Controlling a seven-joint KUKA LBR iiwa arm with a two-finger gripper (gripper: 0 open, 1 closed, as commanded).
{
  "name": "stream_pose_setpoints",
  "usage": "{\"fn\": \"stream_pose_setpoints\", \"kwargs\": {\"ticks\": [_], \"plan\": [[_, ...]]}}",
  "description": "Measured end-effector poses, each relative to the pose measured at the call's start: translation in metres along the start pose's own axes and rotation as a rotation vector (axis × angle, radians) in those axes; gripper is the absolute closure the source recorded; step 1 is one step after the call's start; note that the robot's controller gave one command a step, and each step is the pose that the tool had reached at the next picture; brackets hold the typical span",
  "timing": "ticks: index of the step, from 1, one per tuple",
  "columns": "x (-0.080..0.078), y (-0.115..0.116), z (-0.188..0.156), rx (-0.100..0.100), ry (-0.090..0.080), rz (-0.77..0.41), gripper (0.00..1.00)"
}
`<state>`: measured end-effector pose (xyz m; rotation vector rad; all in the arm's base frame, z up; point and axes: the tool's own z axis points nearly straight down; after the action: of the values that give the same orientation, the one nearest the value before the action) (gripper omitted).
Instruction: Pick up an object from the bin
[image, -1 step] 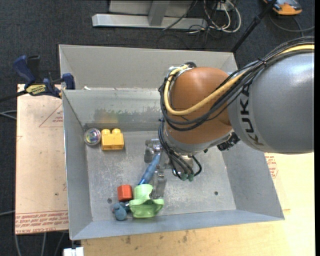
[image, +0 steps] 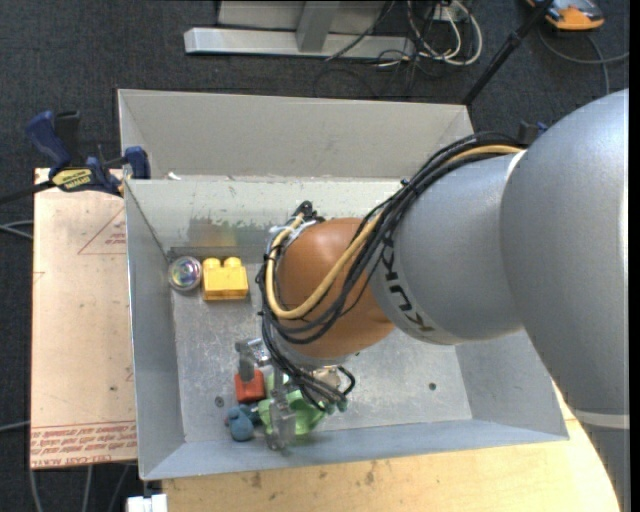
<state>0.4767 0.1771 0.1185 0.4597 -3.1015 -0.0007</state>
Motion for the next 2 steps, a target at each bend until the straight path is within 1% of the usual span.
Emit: {"fn": "stream_pose_setpoints", "kwargs": {"ticks": [1, 2], "plan": [[-0.0061, -0.0482, 0.0449, 0.004, -0.020, -0.365, 0.00], [-0.0029, -0.0472, 0.0473, 0.001, -0.009, -0.367, 1.00]]}}
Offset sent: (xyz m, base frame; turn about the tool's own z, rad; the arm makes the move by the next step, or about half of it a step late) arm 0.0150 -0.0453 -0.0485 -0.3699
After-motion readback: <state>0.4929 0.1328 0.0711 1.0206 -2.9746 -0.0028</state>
